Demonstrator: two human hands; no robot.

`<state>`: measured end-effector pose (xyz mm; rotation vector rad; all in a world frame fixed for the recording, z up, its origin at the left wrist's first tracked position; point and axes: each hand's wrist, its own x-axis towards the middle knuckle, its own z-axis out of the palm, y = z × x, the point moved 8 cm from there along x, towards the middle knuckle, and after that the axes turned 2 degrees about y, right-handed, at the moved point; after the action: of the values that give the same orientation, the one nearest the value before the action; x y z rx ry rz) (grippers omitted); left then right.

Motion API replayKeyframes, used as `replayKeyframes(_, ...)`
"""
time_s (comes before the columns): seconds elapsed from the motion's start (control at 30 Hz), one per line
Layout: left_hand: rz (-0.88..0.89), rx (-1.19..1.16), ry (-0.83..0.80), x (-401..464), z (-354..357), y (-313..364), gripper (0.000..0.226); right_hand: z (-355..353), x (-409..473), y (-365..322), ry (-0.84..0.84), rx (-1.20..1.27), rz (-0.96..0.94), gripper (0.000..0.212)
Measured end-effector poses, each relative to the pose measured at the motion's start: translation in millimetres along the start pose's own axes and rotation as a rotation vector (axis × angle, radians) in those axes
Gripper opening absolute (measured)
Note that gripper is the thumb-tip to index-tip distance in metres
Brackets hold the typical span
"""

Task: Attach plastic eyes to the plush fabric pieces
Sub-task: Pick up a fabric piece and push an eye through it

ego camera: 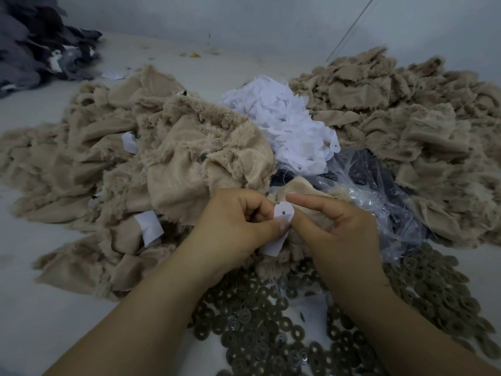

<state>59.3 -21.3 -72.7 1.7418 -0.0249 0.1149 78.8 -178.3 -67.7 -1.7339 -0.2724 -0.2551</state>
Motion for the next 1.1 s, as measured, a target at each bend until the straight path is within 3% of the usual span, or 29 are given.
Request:
replayKeyframes(0.33, -0.036, -0.046, -0.057, -1, 3, 0, 0.013, 0, 0, 2, 0.005, 0.054, 0.047, 0.016)
replayKeyframes(0.47, -0.041, -0.014, -0.009, 0, 2, -1, 0.023, 0, -1, 0, 0.008, 0.051, 0.036, 0.014)
replayKeyframes(0.87, 0.027, -0.013, -0.041, -3, 5, 4, 0.023, -1, 0, -3, 0.018, -0.004, 0.038, 0.023)
replayKeyframes(1.1, 0.018, 0.073, 0.015, -1, 2, 0, 0.026, -1, -1, -8, 0.015, -0.031, 0.024, 0.017)
